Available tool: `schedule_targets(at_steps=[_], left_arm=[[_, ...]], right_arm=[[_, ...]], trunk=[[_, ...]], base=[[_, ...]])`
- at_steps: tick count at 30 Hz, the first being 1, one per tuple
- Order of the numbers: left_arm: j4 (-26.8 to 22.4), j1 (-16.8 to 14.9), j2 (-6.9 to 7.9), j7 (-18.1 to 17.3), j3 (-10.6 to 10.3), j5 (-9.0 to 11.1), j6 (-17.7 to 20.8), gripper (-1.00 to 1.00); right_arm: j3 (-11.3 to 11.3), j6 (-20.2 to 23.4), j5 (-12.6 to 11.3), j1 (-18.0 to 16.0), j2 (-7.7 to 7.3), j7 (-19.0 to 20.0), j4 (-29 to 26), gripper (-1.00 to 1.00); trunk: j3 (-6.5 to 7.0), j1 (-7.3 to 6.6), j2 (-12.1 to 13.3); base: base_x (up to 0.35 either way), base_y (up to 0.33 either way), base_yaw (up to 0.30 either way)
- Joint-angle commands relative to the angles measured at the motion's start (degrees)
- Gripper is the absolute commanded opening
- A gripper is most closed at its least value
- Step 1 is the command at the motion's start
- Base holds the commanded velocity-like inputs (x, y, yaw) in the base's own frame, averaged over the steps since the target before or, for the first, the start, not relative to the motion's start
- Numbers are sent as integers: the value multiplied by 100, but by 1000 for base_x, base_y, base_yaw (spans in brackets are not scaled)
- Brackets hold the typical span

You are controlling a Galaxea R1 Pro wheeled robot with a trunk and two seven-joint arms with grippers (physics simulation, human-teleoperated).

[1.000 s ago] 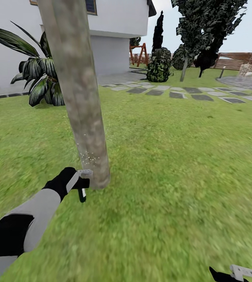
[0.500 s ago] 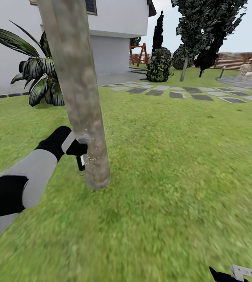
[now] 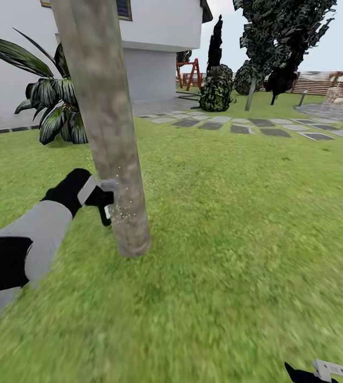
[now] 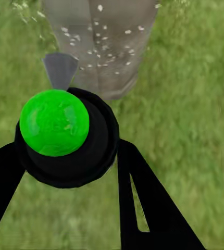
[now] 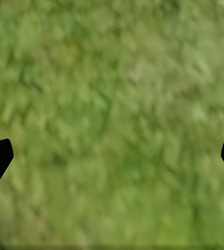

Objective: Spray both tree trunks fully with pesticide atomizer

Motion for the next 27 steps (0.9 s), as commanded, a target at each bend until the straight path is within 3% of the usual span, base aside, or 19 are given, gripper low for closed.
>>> schedule_targets(at_steps=[1, 3, 6, 7, 8, 9, 10, 15, 17, 19, 22, 25, 27], left_arm=[[-1, -158, 7, 5, -1, 4, 105, -100], [-1, -378, 98, 6, -8, -5, 201, -100], [49, -294, 321, -15, -2, 6, 192, -100], [65, -174, 422, -42, 2, 17, 177, -100], [62, 160, 510, -63, 6, 39, 144, -100], [46, 359, 531, -72, 7, 47, 97, -100], [49, 632, 545, -79, 8, 66, -85, -100], [22, 756, 542, -75, 4, 78, -278, -100], [8, 602, 530, -65, 0, 78, -253, -100], [43, 96, 494, -57, -1, 79, -95, -100], [21, -363, 468, -50, 6, 86, 217, -100], [72, -182, 469, -72, 15, 86, 196, -100], [42, 249, 415, -79, 15, 98, 75, -100]], right_arm=[[-2, 0, 0, 0, -2, 0, -1, 100], [1, 0, 0, 0, 0, -1, 6, 100], [2, 0, 0, -1, 0, -1, 7, 100], [2, 0, 0, 0, 0, -1, 8, 100], [2, 0, 0, -1, 0, -1, 8, 100], [2, 0, 0, 0, 0, -1, 8, 100], [2, 0, 0, 0, 0, -1, 54, 100], [2, 0, 0, 0, 0, -1, 111, 100], [2, 0, 0, 0, 0, -1, 113, 100], [0, 0, 0, 0, 0, -1, 113, 100], [1, 0, 0, 0, 0, -1, 113, 100], [2, 0, 0, 0, 0, -1, 113, 100], [2, 0, 0, 0, 0, -1, 113, 100]], trunk=[[-2, 1, 1], [-2, 1, 1], [-2, 1, 1], [-2, 1, 1], [-2, 1, 1], [-2, 1, 1], [-2, 1, 1], [-2, 1, 1], [-2, 1, 1], [-2, 1, 1], [-2, 1, 1], [-2, 1, 1], [-2, 1, 1]], base=[[0, 0, 0], [0, 0, 0], [0, 0, 0], [0, 0, 0], [0, 0, 0], [0, 0, 0], [0, 0, 0], [0, 0, 0], [0, 0, 0], [0, 0, 0], [0, 0, 0], [0, 0, 0], [0, 0, 0]])
